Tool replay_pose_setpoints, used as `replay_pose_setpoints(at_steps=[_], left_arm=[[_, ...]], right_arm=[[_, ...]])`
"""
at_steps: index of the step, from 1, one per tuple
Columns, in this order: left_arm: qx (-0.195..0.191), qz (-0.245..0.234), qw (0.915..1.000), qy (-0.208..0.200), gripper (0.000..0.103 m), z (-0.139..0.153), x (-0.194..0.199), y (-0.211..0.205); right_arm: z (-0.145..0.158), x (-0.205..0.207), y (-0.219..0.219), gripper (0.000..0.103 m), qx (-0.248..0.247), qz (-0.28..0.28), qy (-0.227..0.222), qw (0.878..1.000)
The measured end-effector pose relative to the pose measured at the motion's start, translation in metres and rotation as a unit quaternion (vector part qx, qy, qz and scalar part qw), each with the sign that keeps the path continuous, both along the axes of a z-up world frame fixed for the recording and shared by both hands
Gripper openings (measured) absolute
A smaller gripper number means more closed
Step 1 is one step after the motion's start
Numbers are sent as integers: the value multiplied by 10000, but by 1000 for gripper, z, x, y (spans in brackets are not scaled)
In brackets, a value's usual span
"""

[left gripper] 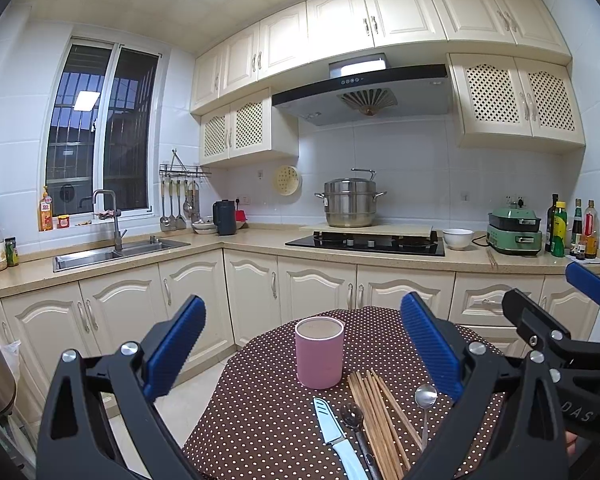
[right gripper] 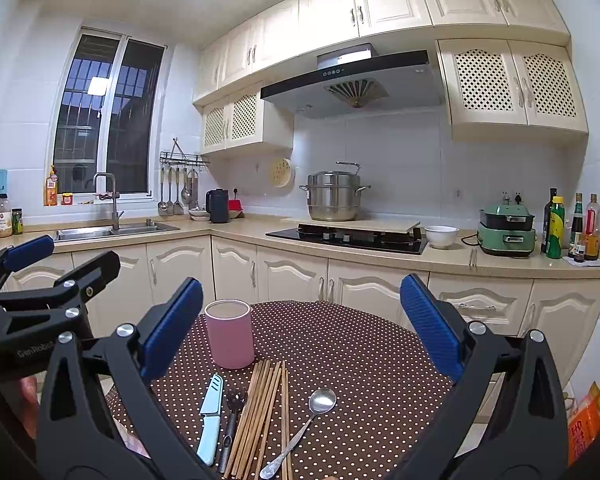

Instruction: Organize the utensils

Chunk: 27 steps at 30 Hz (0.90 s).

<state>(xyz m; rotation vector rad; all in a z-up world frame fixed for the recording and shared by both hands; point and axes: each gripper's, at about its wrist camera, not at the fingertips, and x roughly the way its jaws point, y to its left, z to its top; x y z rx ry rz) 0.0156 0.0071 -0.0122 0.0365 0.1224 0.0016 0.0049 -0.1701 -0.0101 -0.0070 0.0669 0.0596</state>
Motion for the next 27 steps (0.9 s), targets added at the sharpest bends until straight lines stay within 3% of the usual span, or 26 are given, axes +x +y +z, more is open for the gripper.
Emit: replay_pose_setpoints(at_steps=[27], left_arm=[[21,20,9999,99,96,-3,0,1]], right_arm=[[0,0,-2,97,37,10,108,9999]])
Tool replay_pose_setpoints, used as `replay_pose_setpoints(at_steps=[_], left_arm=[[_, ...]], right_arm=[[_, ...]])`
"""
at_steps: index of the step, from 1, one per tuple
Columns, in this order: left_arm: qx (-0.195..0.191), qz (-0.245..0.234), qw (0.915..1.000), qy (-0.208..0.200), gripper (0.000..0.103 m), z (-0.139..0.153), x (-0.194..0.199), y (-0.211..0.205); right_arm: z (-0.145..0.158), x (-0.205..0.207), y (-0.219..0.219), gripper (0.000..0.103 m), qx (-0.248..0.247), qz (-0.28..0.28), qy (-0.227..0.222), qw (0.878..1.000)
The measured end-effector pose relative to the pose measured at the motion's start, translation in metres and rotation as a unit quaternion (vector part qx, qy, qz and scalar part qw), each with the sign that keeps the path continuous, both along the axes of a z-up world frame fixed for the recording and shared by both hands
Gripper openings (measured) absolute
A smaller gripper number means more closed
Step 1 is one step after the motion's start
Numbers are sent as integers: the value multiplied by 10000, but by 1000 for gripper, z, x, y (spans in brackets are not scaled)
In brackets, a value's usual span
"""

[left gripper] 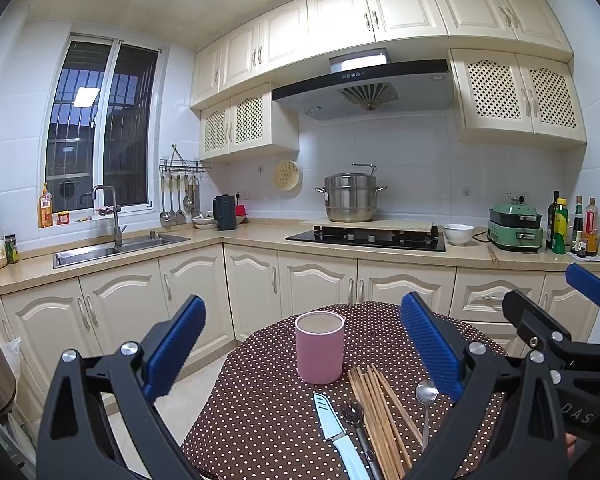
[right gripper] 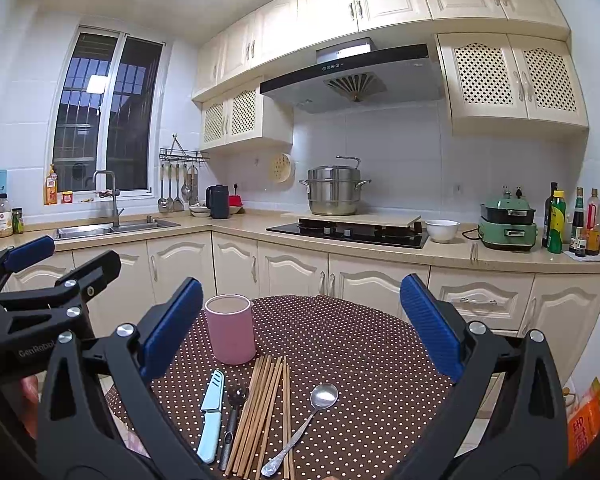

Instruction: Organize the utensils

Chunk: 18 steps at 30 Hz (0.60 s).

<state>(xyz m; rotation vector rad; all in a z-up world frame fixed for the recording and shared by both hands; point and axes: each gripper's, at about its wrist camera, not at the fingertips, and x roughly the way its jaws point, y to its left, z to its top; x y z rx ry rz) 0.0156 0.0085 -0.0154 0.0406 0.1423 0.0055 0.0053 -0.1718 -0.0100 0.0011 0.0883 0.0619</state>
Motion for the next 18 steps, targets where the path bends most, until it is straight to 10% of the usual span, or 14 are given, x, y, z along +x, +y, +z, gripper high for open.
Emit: replay_pose_setpoints(at_steps=[18], left_arm=[[15,34,10000,65,96,3,3,-3]], right_arm=[[-1,4,1,97,-2,17,51,10000]])
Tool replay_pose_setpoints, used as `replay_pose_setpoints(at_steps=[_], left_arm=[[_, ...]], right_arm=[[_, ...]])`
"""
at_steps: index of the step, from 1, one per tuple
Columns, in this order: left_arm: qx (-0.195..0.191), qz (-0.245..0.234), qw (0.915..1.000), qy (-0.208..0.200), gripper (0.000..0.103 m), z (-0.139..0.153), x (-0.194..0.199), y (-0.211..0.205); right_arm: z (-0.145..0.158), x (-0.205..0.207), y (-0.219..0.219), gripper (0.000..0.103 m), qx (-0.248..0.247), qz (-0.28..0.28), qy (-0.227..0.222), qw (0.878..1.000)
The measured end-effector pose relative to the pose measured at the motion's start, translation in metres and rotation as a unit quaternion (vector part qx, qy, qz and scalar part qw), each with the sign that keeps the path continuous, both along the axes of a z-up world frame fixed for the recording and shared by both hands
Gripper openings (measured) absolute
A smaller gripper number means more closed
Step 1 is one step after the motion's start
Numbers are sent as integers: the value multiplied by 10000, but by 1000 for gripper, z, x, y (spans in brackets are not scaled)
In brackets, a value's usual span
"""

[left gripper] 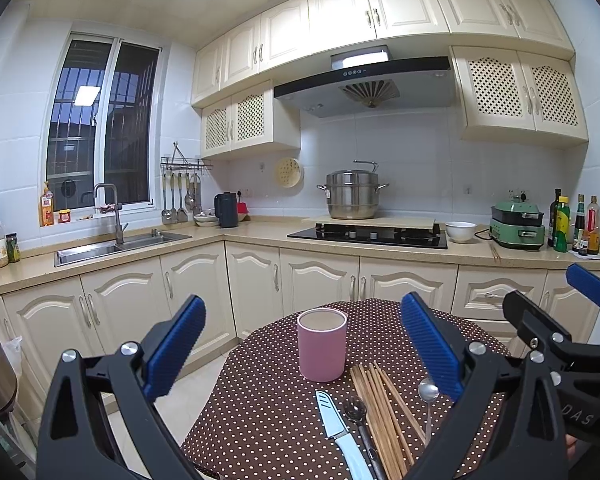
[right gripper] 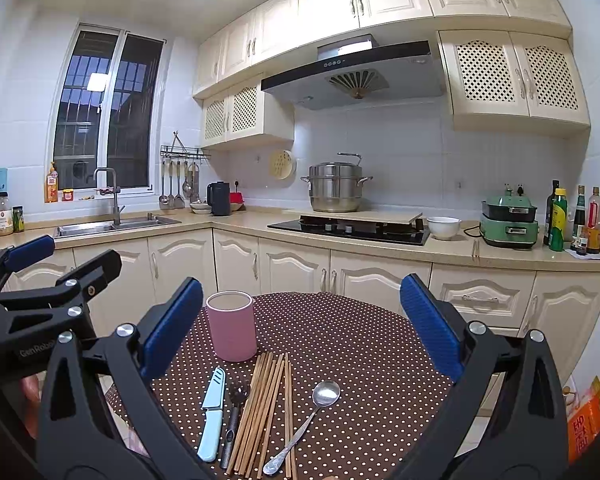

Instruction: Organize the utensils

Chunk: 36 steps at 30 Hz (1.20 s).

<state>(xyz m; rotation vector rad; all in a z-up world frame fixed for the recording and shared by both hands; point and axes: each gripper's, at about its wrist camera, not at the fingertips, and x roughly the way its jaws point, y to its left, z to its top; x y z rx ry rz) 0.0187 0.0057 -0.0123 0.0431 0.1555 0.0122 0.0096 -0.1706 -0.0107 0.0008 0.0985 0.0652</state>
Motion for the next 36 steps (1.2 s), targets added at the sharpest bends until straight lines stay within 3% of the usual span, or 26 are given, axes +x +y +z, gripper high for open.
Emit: replay_pose_setpoints(at_steps=[36], left_arm=[[42,83,9992,386,96,-17,25,-1]], right_arm=[[-15,20,-3,97,72,25,343,9994]])
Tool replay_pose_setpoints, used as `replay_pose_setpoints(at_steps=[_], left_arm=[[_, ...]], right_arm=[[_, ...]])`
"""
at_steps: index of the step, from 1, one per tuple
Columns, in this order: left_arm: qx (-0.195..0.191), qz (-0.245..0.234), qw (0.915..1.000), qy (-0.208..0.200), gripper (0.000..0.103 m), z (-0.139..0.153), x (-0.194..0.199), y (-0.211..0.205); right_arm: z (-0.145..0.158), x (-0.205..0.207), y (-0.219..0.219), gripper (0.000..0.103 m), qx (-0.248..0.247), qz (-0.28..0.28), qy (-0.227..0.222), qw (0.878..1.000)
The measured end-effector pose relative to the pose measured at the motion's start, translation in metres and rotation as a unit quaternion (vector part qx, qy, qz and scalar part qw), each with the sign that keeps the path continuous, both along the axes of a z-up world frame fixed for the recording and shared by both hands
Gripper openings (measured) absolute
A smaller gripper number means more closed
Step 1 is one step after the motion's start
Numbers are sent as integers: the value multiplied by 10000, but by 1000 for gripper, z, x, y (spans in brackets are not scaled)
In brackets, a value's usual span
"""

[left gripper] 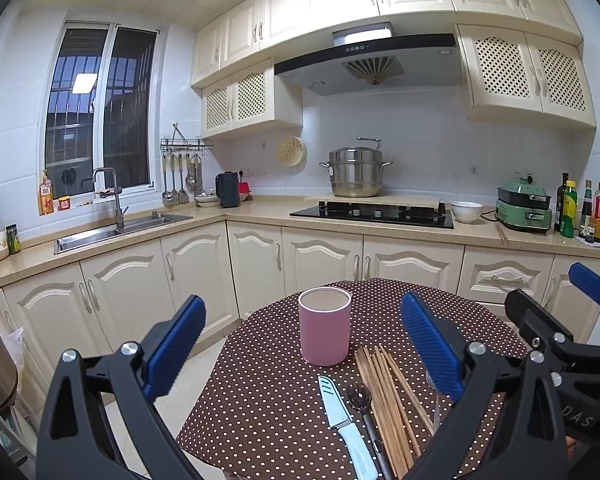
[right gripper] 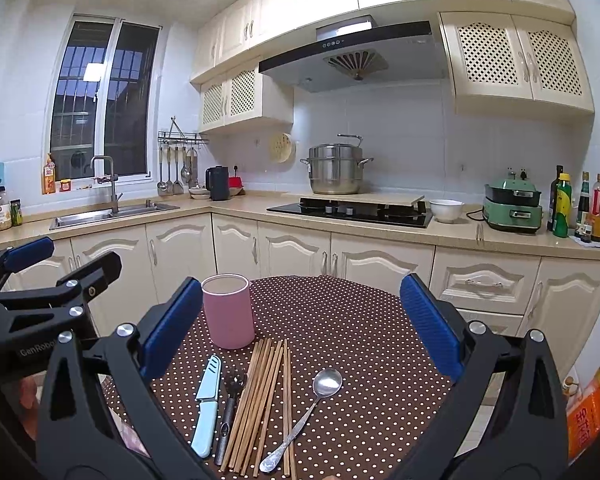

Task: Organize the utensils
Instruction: 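Grasp the light-blue knife with the left tool while the right tool grasps the silver spoon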

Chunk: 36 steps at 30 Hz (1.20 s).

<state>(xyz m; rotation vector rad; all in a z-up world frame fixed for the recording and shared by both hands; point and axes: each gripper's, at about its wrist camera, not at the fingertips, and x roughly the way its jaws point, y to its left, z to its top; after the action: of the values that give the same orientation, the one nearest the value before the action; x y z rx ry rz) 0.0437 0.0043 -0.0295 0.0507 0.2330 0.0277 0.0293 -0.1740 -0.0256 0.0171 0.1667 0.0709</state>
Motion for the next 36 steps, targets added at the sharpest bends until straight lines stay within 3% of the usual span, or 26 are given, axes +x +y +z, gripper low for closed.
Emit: replay_pose_setpoints(at_steps=[7,12,16,22,24,26,30,36], left_arm=[[21,-4,9997,227,96,-8,13,-3],[-43,-200,9963,840,96,-27,37,-4],[-352,-244,9846,1697,96,-54,69,10],[-885,-241,9501,2982,96,-108,111,36],[-907,-217,9416,3235,95,-124,119,38],[-912,-291,9332,3463,84,-138,127,35],[-977,-522,9166,3841,79,-158,142,21],[-506,-382,9086,4129,75,-179,166,1]], right_arm=[[-9,16,-8,97,206,137,387,9989],[-29,37,-18,97,417,202,1004,9939],[-49,53,-24,97,282,-126,1434,9892],[-90,76,-42,97,293,-480,2323,9710],[-100,80,-45,97,284,-540,2475,9670],[-106,82,-45,97,219,-566,2537,9654],[-116,87,-51,97,183,-644,2706,9604],[-123,97,-59,97,161,-680,2919,9539]])
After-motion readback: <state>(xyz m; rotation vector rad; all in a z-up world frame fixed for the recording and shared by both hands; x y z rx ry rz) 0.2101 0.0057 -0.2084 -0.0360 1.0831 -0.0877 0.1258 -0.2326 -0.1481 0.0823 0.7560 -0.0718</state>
